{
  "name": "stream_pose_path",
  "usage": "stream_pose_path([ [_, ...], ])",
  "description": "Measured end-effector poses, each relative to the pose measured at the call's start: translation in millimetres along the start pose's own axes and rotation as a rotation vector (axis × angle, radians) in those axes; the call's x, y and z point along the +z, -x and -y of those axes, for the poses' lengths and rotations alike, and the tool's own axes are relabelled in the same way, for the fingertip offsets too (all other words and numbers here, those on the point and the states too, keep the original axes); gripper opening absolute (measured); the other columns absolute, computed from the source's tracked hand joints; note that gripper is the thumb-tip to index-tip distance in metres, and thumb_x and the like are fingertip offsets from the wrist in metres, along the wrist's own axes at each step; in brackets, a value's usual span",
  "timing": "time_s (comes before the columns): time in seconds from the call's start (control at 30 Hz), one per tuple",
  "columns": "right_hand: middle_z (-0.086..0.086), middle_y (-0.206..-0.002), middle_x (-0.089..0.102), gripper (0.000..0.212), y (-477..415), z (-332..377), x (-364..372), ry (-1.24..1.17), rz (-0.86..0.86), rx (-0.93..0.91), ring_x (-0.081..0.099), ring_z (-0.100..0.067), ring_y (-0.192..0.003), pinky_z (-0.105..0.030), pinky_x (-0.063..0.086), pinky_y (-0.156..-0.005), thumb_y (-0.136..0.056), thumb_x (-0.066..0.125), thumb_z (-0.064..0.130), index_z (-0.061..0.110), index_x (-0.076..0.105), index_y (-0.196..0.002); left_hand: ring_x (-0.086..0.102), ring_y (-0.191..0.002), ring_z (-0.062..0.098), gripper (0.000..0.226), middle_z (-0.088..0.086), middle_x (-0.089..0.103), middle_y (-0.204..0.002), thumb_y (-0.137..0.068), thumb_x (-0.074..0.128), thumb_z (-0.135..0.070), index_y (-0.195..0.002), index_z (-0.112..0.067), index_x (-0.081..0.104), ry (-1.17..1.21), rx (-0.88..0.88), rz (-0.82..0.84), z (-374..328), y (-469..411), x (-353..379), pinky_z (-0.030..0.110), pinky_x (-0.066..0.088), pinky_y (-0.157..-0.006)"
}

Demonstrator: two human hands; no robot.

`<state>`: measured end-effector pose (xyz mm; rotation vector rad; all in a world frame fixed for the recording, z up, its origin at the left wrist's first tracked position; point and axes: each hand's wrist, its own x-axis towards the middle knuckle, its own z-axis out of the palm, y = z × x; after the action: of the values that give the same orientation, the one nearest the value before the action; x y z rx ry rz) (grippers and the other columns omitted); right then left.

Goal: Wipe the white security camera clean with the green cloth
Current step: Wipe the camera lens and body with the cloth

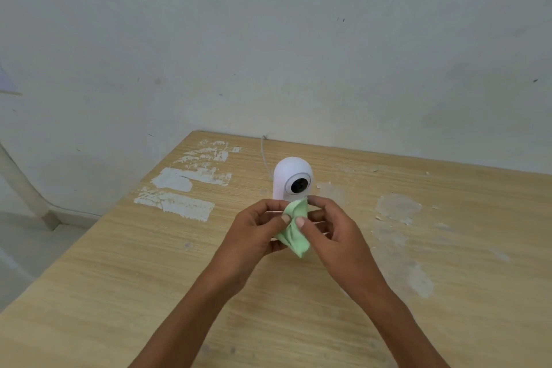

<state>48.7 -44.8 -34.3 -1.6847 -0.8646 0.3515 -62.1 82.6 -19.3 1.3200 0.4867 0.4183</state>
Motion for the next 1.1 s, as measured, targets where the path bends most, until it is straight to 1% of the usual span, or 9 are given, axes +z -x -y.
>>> stream_pose_path([
  [0.27, 0.010, -0.089, 0.060, 0.020, 9, -2, 1, 0.210, -0.080, -0.092, 0.059, -0.006, -0.084, -0.009, 0.042, -0.068, -0.091, 0.069, 0.012, 0.030, 0.065, -0.097, 0.076, -0.086, 0.024, 0.017, 0.008, 0.076, -0.090, -0.097, 0.066, -0.010, -0.093, -0.022, 0.077, -0.471, 0.054, -0.167, 8, -5, -2, 0.042, 0.062, -0.075],
  [0.37, 0.012, -0.085, 0.059, 0.018, 14, -1, 2, 0.186, -0.012, -0.121, 0.058, -0.005, -0.081, -0.009, 0.044, -0.068, -0.090, 0.070, 0.015, 0.032, 0.067, -0.097, 0.075, -0.079, 0.020, 0.018, 0.009, 0.077, -0.088, -0.096, 0.065, -0.006, -0.093, -0.019, 0.077, -0.428, 0.027, -0.178, 8, -5, -3, 0.039, 0.062, -0.073],
  [0.5, 0.016, -0.096, 0.060, 0.024, 18, -2, 10, 0.242, 0.070, -0.112, 0.059, -0.003, -0.090, -0.010, 0.044, -0.072, -0.086, 0.075, 0.040, 0.034, 0.065, -0.107, 0.074, -0.083, 0.027, 0.017, 0.023, 0.078, -0.100, -0.097, 0.062, 0.001, -0.103, -0.006, 0.076, -0.226, -0.050, -0.159, 6, -5, 0, 0.046, 0.063, -0.083],
  [0.63, 0.010, -0.100, 0.057, 0.014, 14, -2, 11, 0.348, 0.016, -0.156, 0.056, -0.004, -0.085, -0.013, 0.044, -0.069, -0.092, 0.070, 0.022, 0.025, 0.062, -0.103, 0.081, -0.089, 0.026, 0.017, 0.018, 0.081, -0.100, -0.102, 0.060, -0.006, -0.106, -0.002, 0.076, -0.075, -0.104, -0.087, 2, -5, 0, 0.033, 0.066, -0.073],
  [0.77, 0.009, -0.084, 0.064, 0.013, 5, -3, 7, 0.241, -0.094, -0.096, 0.057, -0.009, -0.070, -0.017, 0.044, -0.059, -0.094, 0.066, 0.013, 0.026, 0.062, -0.094, 0.080, -0.080, 0.013, 0.018, -0.002, 0.082, -0.090, -0.102, 0.060, -0.017, -0.103, -0.023, 0.077, -0.406, 0.035, -0.175, 0, -10, -9, 0.029, 0.062, -0.072],
  [0.87, 0.004, -0.089, 0.065, 0.012, -7, -6, 3, 0.159, -0.305, -0.033, 0.058, -0.010, -0.072, -0.018, 0.044, -0.060, -0.096, 0.064, 0.013, 0.024, 0.061, -0.096, 0.073, -0.091, 0.009, 0.020, -0.007, 0.074, -0.106, -0.099, 0.064, -0.020, -0.118, -0.028, 0.068, -0.559, 0.201, -0.285, -1, -23, -17, 0.029, 0.060, -0.076],
  [0.93, 0.001, -0.096, 0.061, 0.010, -16, -7, 5, 0.180, -0.403, -0.033, 0.057, -0.009, -0.079, -0.013, 0.044, -0.066, -0.096, 0.063, 0.010, 0.018, 0.063, -0.101, 0.066, -0.105, 0.004, 0.043, -0.013, 0.063, -0.124, -0.098, 0.068, -0.025, -0.139, -0.032, 0.056, -0.593, 0.236, -0.234, 2, -31, -19, 0.019, 0.052, -0.078],
  [1.0, -0.001, -0.099, 0.059, 0.012, -23, -6, 12, 0.206, -0.435, -0.048, 0.057, -0.006, -0.082, -0.008, 0.043, -0.069, -0.096, 0.063, 0.007, 0.014, 0.064, -0.105, 0.062, -0.116, 0.002, 0.062, -0.019, 0.055, -0.133, -0.097, 0.069, -0.025, -0.152, -0.038, 0.042, -0.581, 0.249, -0.144, 6, -37, -18, 0.018, 0.049, -0.087],
  [1.1, 0.001, -0.100, 0.057, 0.016, -25, -5, 26, 0.240, -0.395, -0.059, 0.056, -0.001, -0.083, -0.004, 0.042, -0.069, -0.095, 0.063, 0.006, 0.014, 0.065, -0.109, 0.061, -0.118, -0.012, 0.065, -0.024, 0.061, -0.134, -0.098, 0.068, -0.016, -0.152, -0.042, 0.042, -0.575, 0.306, -0.100, 16, -40, -18, 0.012, 0.053, -0.090],
])
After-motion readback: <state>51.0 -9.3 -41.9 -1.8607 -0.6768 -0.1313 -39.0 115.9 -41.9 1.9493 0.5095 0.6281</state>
